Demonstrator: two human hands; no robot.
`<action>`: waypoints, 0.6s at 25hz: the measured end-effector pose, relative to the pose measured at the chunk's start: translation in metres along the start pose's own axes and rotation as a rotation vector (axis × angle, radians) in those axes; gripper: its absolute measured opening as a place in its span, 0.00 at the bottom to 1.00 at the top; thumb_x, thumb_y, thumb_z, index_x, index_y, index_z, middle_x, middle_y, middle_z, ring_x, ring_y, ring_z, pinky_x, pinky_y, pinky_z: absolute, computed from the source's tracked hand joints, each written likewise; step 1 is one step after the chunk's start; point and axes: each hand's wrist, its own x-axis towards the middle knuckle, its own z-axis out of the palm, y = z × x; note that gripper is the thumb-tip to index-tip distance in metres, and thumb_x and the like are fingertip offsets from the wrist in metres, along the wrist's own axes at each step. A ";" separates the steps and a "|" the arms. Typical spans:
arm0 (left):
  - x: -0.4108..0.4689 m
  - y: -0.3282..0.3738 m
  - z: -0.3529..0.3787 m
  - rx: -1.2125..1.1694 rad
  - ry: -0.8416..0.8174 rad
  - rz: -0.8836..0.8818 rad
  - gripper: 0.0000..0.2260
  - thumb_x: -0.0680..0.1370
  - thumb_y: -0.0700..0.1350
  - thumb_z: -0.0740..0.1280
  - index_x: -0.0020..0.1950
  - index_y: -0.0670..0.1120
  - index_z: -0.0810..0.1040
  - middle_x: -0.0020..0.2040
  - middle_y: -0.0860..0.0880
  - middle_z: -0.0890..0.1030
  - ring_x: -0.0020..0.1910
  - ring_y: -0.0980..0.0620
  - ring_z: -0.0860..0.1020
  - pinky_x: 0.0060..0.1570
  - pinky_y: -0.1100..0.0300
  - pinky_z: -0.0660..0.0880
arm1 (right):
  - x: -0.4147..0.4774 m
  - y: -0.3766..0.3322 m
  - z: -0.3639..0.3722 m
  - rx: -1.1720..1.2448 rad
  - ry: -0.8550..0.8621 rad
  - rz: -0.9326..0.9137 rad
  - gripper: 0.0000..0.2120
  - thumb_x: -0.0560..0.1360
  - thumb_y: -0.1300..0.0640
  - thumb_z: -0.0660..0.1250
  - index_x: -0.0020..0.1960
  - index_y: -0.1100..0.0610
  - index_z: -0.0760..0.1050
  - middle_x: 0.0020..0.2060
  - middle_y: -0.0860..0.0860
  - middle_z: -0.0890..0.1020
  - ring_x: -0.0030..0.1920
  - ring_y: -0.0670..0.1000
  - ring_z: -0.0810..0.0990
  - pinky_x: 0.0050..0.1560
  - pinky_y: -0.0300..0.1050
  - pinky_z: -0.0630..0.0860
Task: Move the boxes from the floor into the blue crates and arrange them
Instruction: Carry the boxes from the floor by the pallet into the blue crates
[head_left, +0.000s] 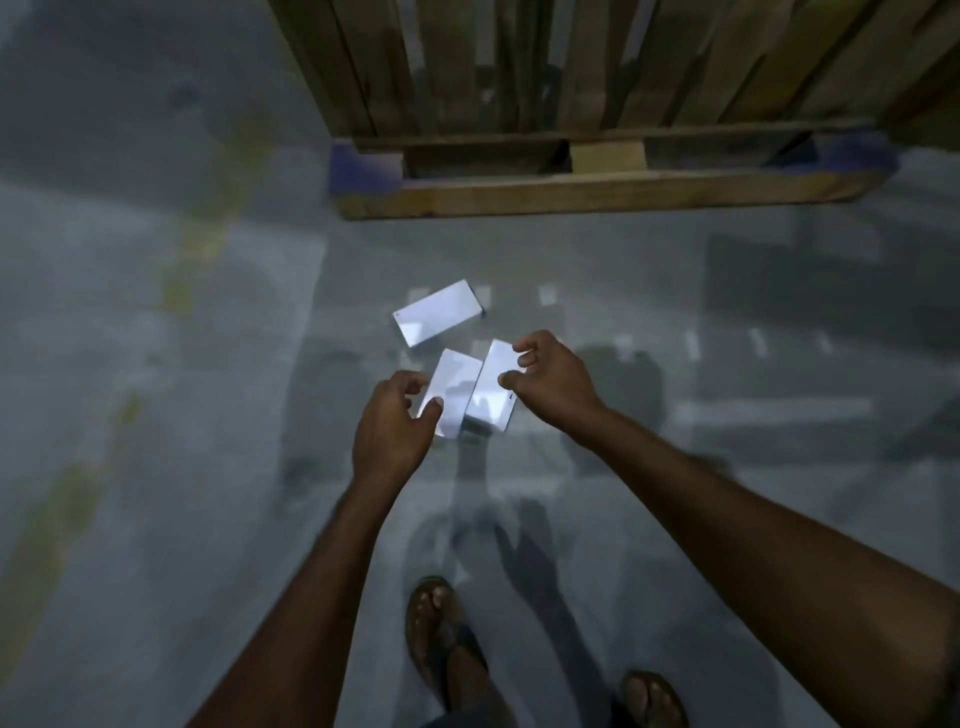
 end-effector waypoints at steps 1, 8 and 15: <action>0.008 -0.019 0.025 0.017 -0.014 -0.002 0.14 0.77 0.50 0.72 0.62 0.51 0.78 0.61 0.50 0.79 0.56 0.48 0.80 0.56 0.50 0.78 | 0.017 0.023 0.016 -0.016 -0.012 0.010 0.20 0.69 0.54 0.74 0.60 0.51 0.75 0.54 0.49 0.80 0.53 0.50 0.80 0.55 0.44 0.76; 0.070 -0.131 0.160 0.280 -0.041 0.031 0.29 0.74 0.55 0.74 0.73 0.51 0.72 0.73 0.45 0.70 0.70 0.41 0.71 0.66 0.46 0.70 | 0.125 0.152 0.118 -0.180 0.025 0.059 0.20 0.71 0.53 0.70 0.63 0.50 0.74 0.63 0.53 0.70 0.67 0.57 0.70 0.65 0.48 0.73; 0.091 -0.176 0.200 0.312 -0.008 0.017 0.42 0.73 0.62 0.72 0.81 0.54 0.56 0.78 0.46 0.60 0.73 0.40 0.67 0.67 0.43 0.70 | 0.161 0.185 0.181 -0.421 0.323 -0.131 0.32 0.68 0.35 0.72 0.63 0.51 0.69 0.64 0.55 0.68 0.64 0.58 0.68 0.57 0.55 0.77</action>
